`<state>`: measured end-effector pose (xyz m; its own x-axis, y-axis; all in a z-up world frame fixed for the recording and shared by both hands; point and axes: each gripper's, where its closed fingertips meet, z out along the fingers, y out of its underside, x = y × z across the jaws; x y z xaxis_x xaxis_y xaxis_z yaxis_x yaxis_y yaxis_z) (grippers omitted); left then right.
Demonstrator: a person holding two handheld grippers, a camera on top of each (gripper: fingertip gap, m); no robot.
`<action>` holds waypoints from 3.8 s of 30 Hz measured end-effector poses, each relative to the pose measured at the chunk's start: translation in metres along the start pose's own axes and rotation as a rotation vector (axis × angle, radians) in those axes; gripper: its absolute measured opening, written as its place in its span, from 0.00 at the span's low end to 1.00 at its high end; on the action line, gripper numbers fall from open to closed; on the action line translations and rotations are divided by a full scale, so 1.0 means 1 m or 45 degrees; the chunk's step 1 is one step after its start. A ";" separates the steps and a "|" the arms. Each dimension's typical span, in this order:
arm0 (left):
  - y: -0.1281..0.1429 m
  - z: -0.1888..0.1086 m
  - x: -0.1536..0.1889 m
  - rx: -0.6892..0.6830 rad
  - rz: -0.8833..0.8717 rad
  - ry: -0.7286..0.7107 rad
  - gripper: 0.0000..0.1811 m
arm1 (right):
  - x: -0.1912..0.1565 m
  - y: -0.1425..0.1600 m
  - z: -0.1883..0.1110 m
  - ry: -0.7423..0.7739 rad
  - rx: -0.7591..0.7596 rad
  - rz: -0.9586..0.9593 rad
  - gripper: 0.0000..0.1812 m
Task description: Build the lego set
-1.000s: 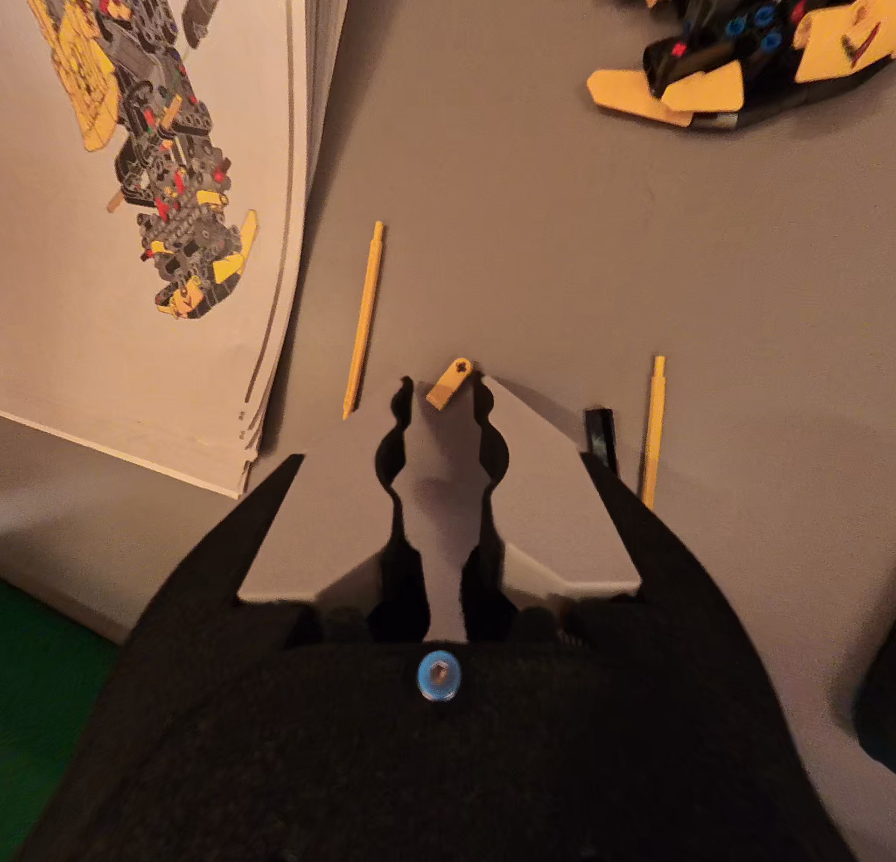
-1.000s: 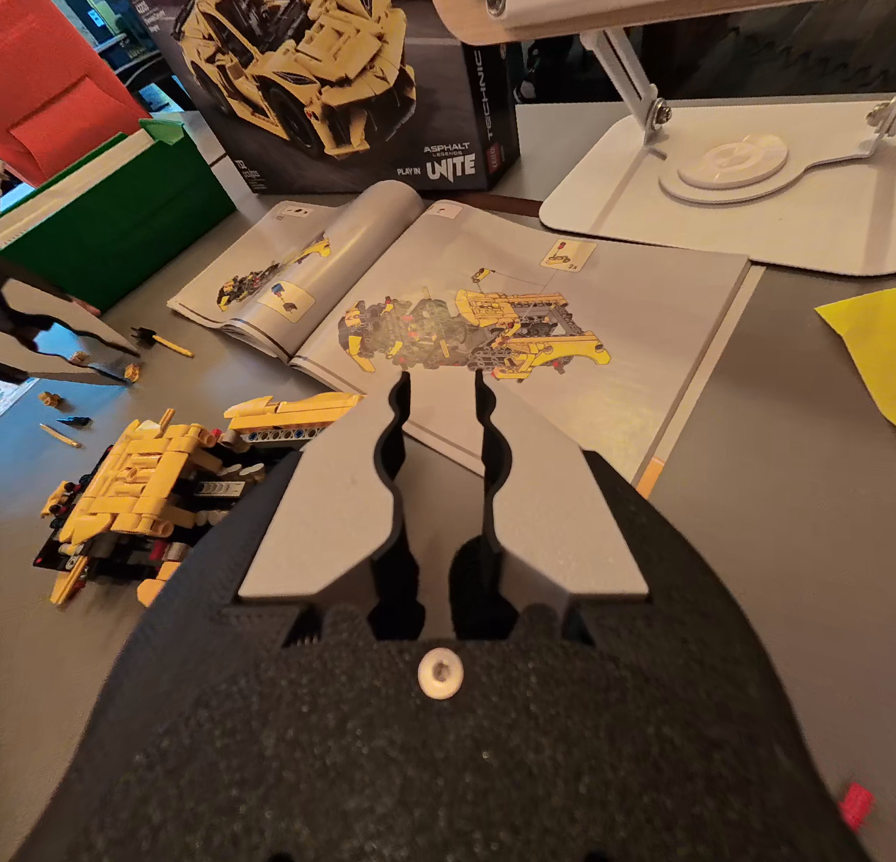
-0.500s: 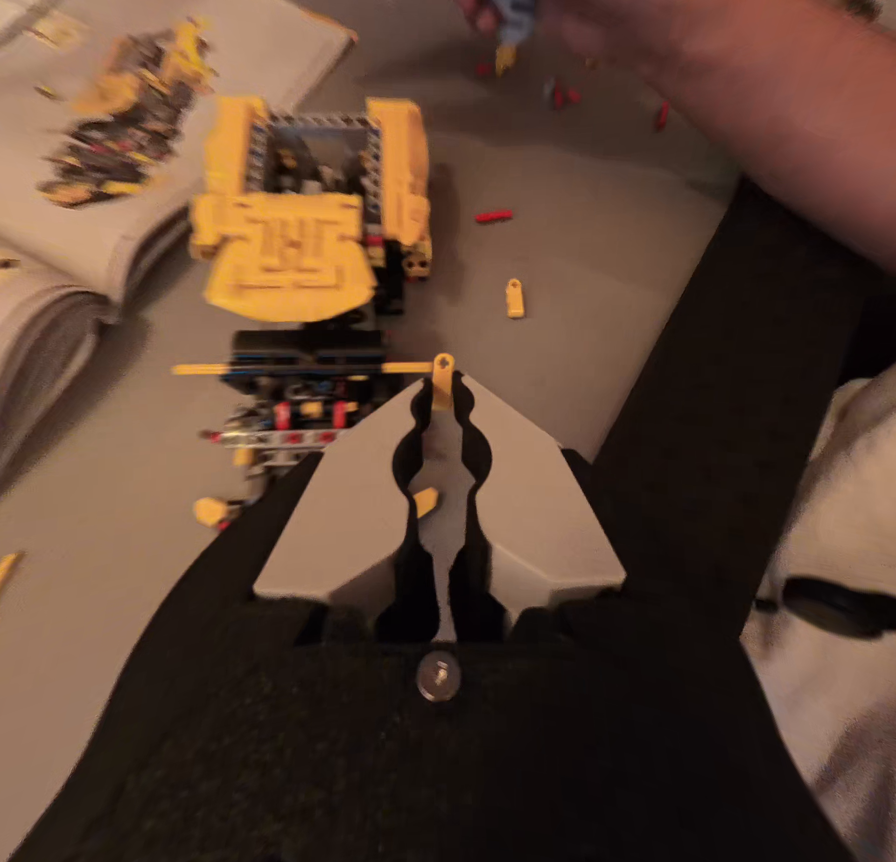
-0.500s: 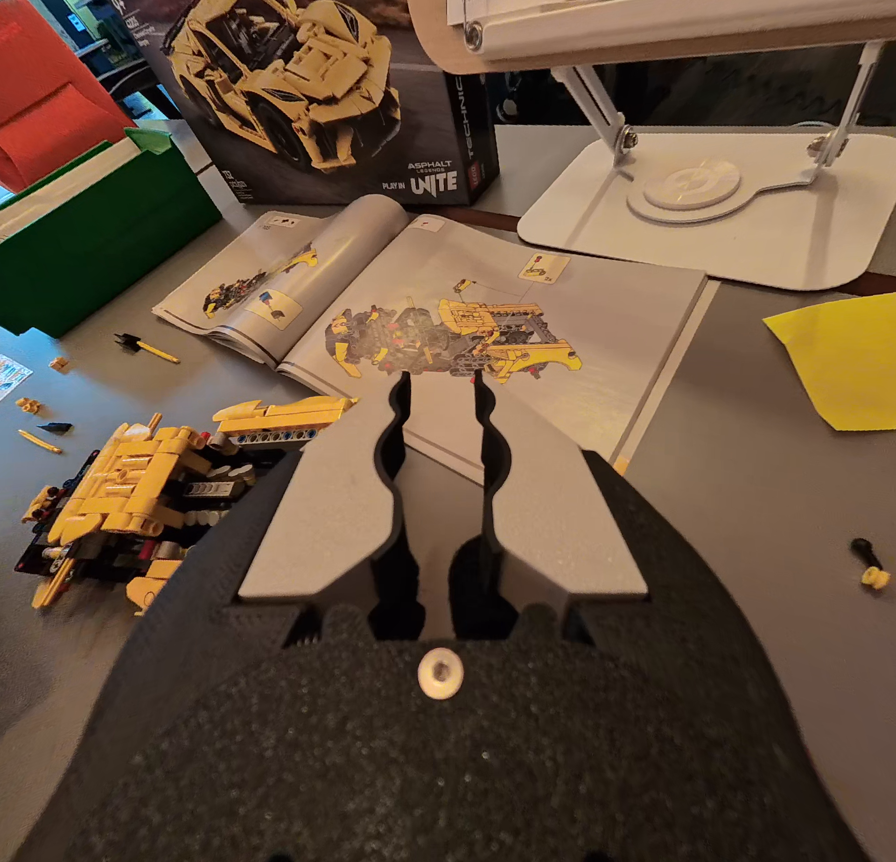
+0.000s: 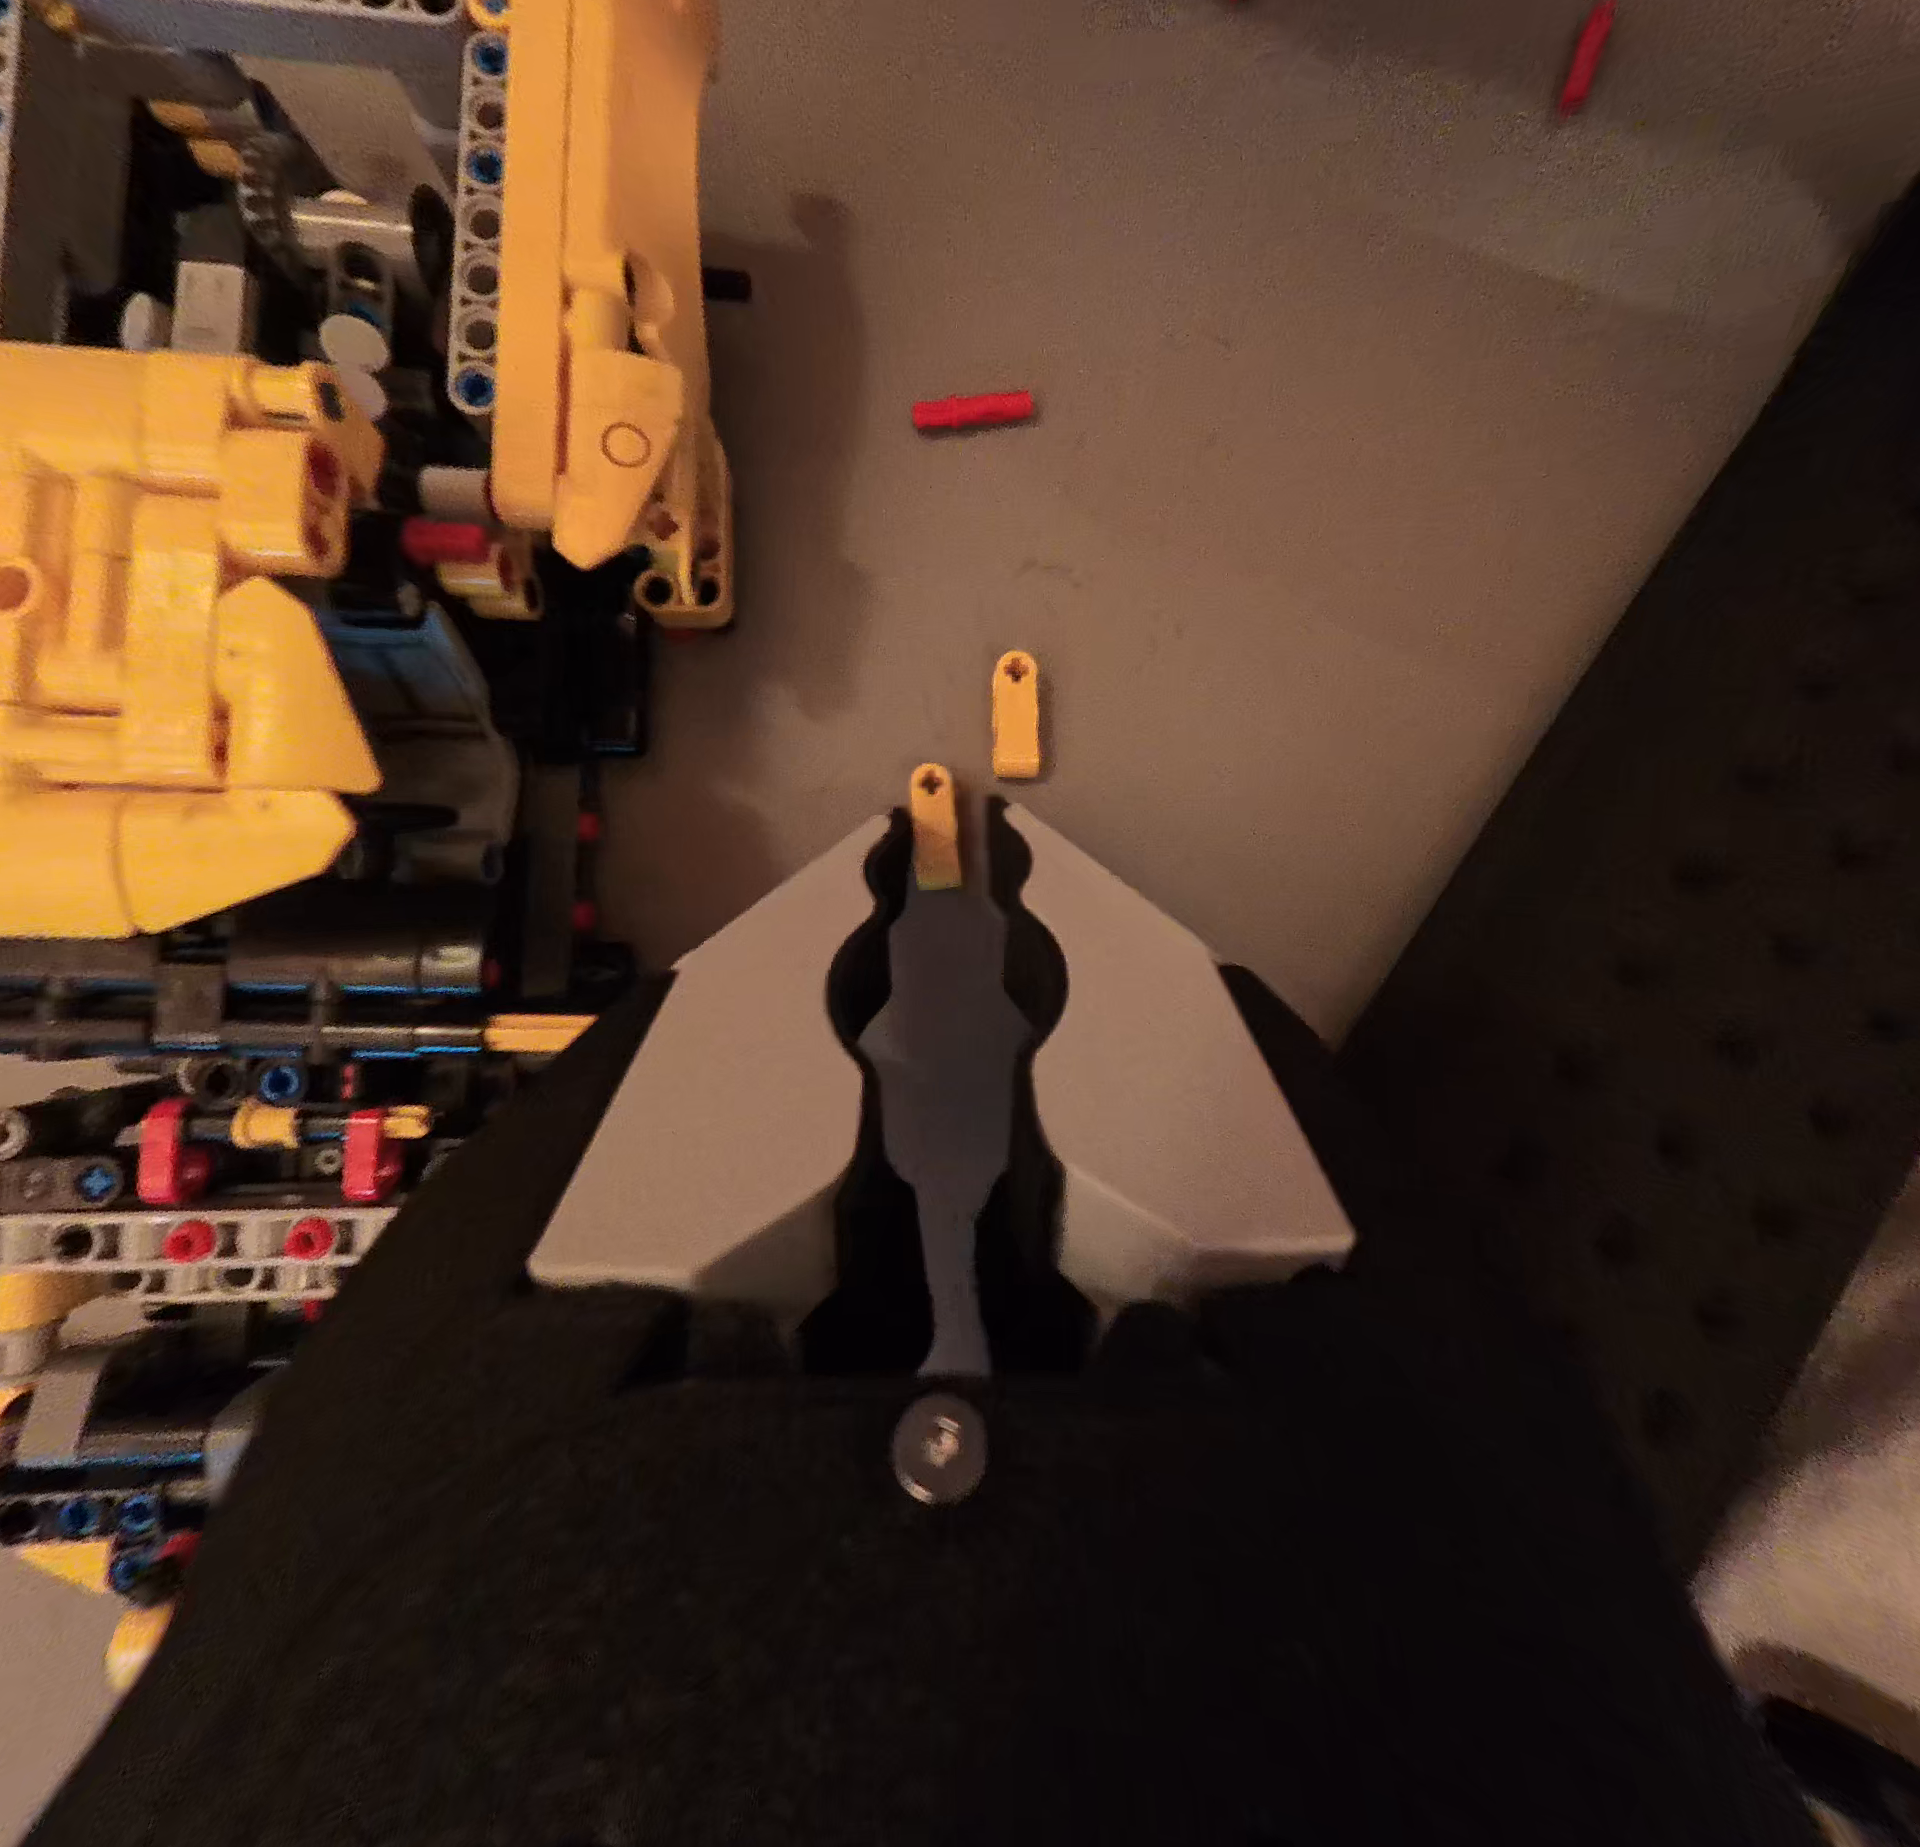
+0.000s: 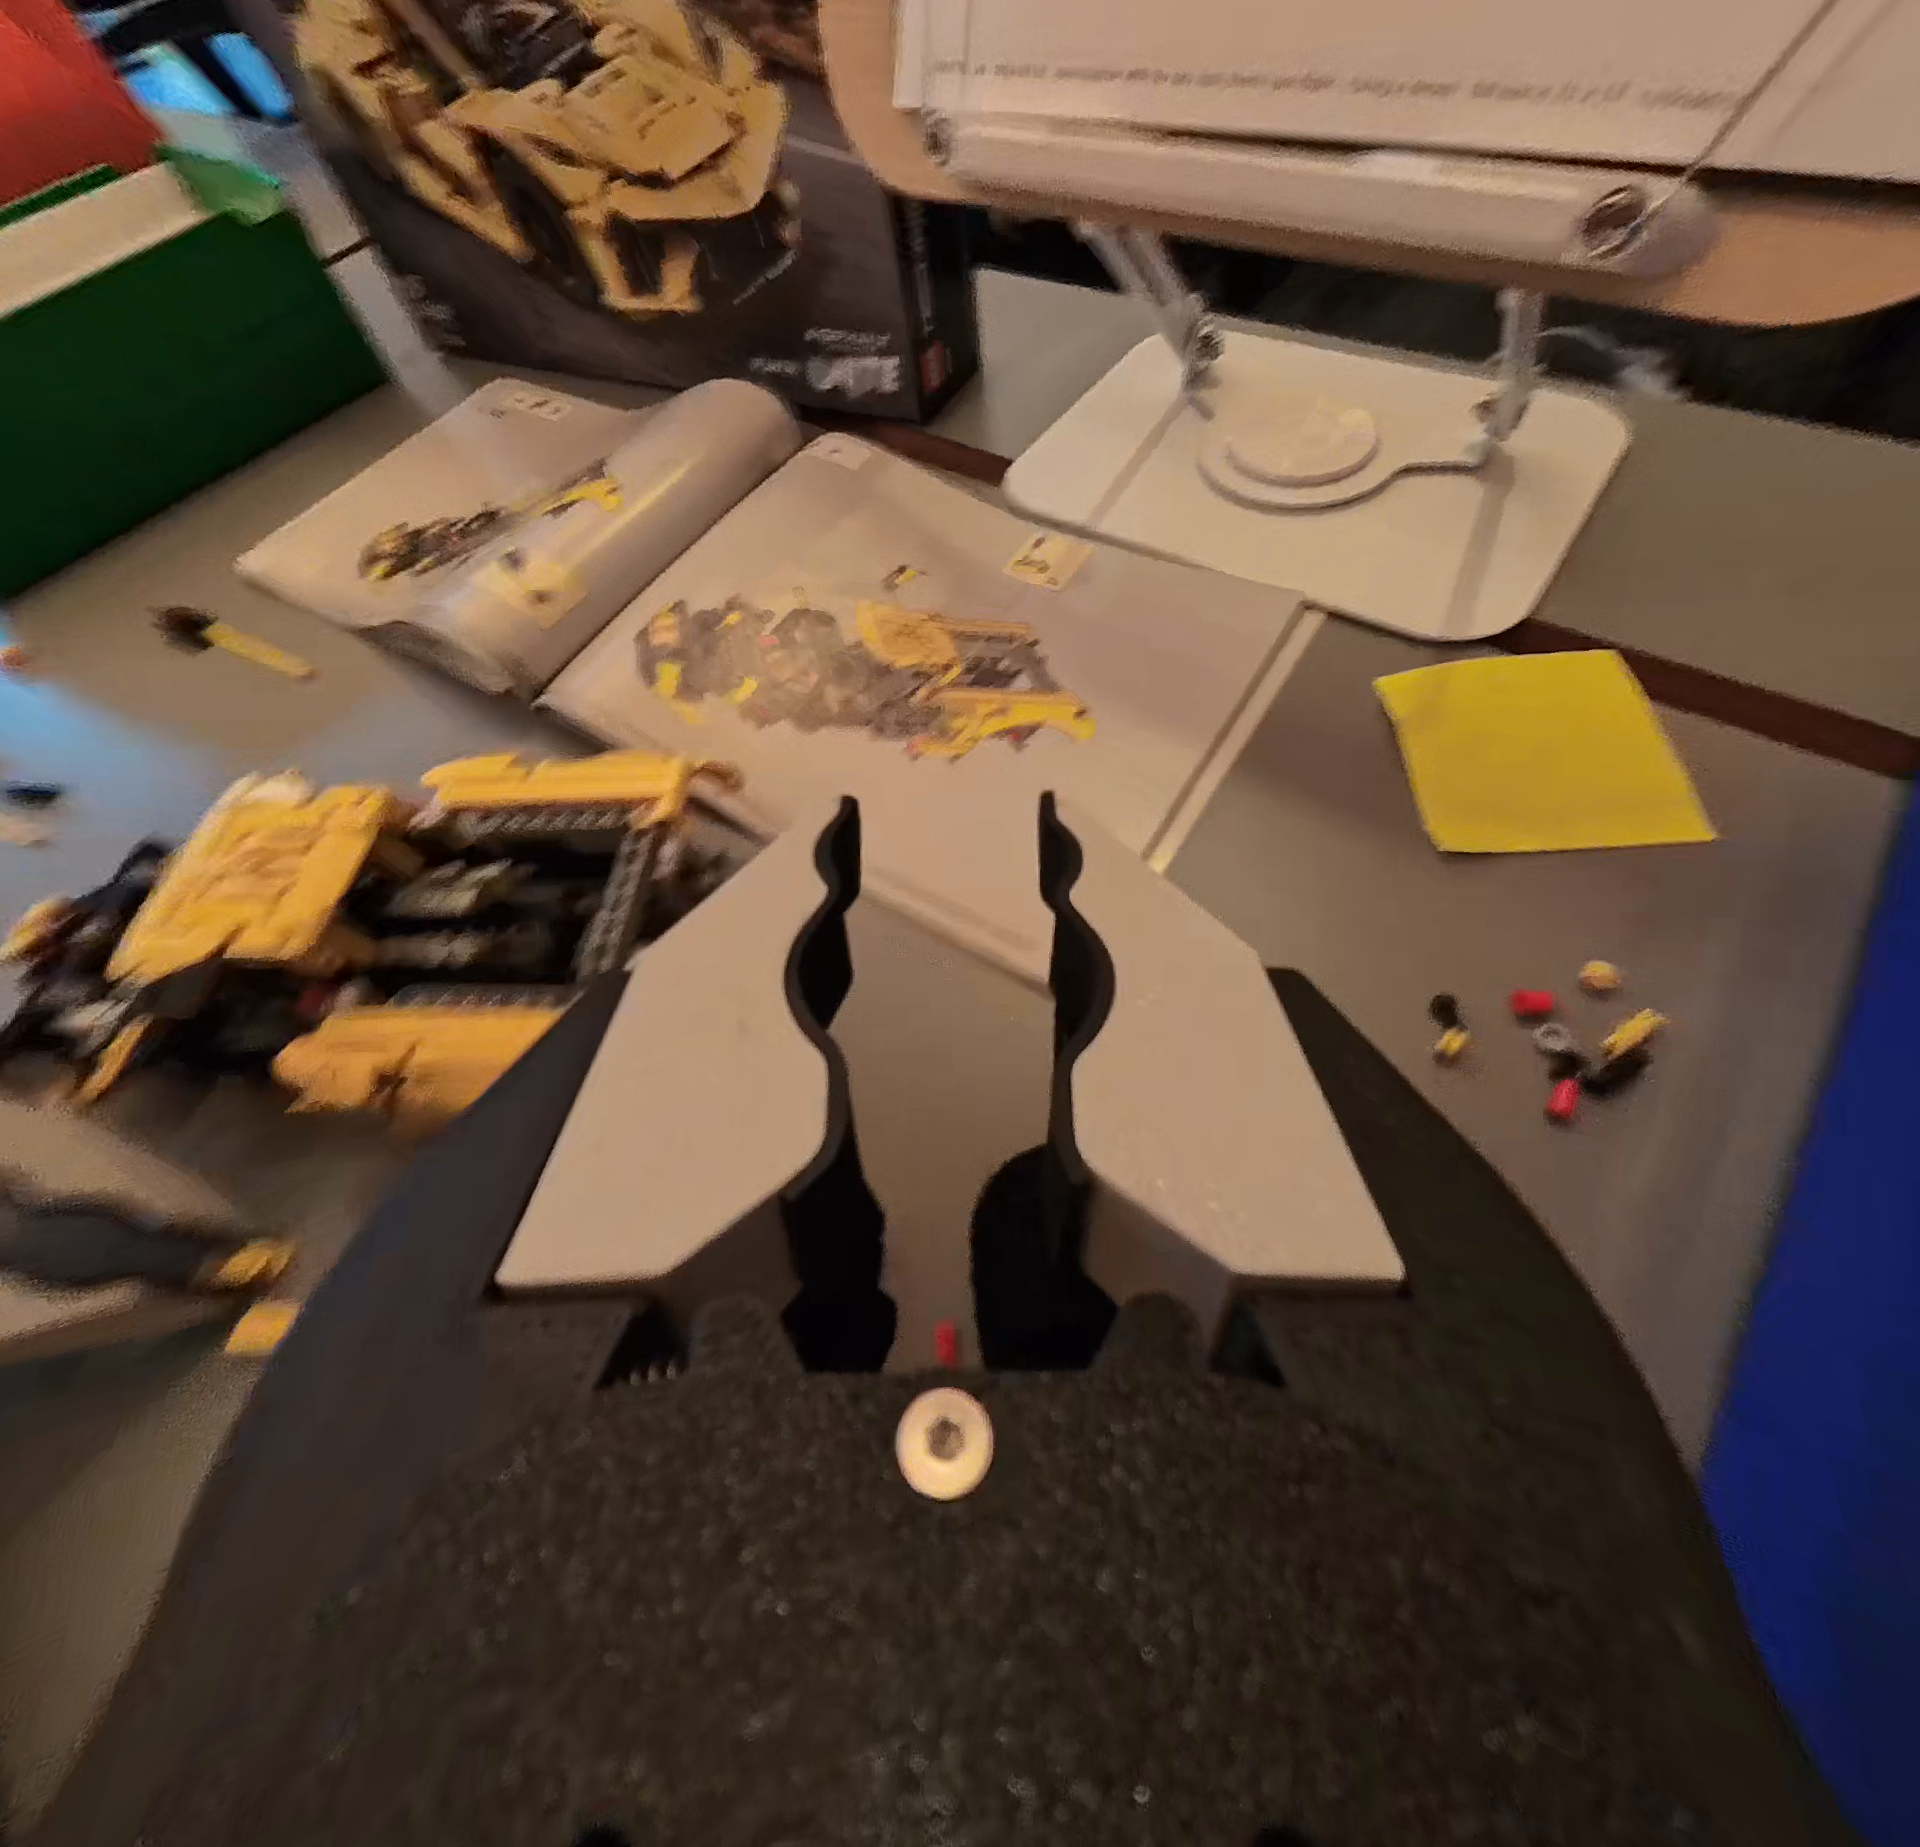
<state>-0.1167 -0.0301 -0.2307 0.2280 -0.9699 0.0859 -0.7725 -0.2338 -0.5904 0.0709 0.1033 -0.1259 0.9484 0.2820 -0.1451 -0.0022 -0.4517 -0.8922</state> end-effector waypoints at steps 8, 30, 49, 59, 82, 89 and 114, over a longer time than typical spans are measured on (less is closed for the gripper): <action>-0.061 -0.087 -0.049 0.547 0.087 -0.075 0.16 | -0.127 0.139 -0.032 -0.321 -0.484 -0.298 0.20; -0.066 -0.135 -0.222 1.057 -0.261 -0.319 0.16 | 0.040 0.155 -0.090 0.353 -0.601 -0.218 0.02; -0.065 -0.127 -0.216 1.021 -0.217 -0.311 0.16 | -0.064 0.119 -0.035 -0.174 -0.473 -0.362 0.02; -0.061 -0.122 -0.220 0.975 -0.200 -0.380 0.16 | -0.145 0.161 -0.036 -0.201 -0.577 -0.423 0.02; -0.060 -0.117 -0.218 0.951 -0.183 -0.383 0.16 | -0.027 0.165 -0.085 0.307 -0.519 -0.101 0.06; -0.060 -0.117 -0.218 0.949 -0.184 -0.388 0.16 | -0.055 0.146 -0.086 0.177 -0.475 -0.172 0.05; -0.052 -0.102 -0.220 0.879 -0.184 -0.380 0.16 | -0.087 0.071 -0.019 -0.021 -0.035 -0.084 0.15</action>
<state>-0.1876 0.1887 -0.1367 0.5249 -0.8503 0.0381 -0.1997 -0.1666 -0.9656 -0.0060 0.0307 -0.1685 0.9410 0.3253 -0.0936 0.0688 -0.4545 -0.8881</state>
